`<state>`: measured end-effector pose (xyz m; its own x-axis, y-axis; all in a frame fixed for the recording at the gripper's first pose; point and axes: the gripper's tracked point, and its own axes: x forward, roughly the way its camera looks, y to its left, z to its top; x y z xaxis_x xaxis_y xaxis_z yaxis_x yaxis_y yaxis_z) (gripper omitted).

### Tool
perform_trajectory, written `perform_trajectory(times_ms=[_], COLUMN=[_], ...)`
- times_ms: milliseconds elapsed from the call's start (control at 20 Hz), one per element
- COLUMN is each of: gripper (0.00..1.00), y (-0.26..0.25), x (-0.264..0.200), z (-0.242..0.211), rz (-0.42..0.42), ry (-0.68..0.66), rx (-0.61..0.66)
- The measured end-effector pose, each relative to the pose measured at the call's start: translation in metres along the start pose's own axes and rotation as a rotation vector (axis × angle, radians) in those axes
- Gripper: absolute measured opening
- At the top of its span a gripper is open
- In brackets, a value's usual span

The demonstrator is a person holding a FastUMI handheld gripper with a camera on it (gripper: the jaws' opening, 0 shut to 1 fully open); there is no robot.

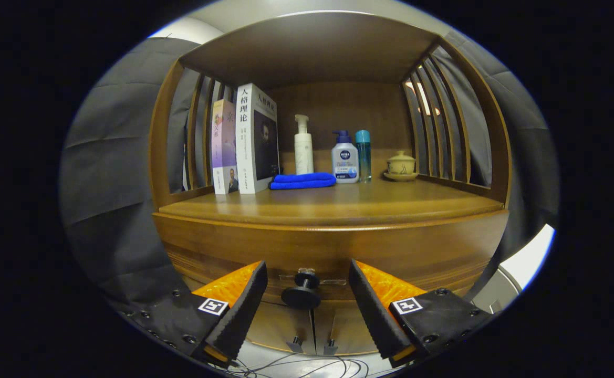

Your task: Pull open the drawer, take out the items inside it, and place them on the countertop above the cabinet.

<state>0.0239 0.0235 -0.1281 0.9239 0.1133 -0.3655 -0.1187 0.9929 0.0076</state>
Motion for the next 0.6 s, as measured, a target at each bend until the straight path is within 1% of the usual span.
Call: perform_trajectory(times_ms=[200, 600], gripper=[0.95, 0.55], y=[0.002, 0.008], x=[0.008, 0.014], z=[-0.018, -0.031], rz=[0.01, 0.027], ry=[0.047, 0.095], rx=[-0.016, -0.01])
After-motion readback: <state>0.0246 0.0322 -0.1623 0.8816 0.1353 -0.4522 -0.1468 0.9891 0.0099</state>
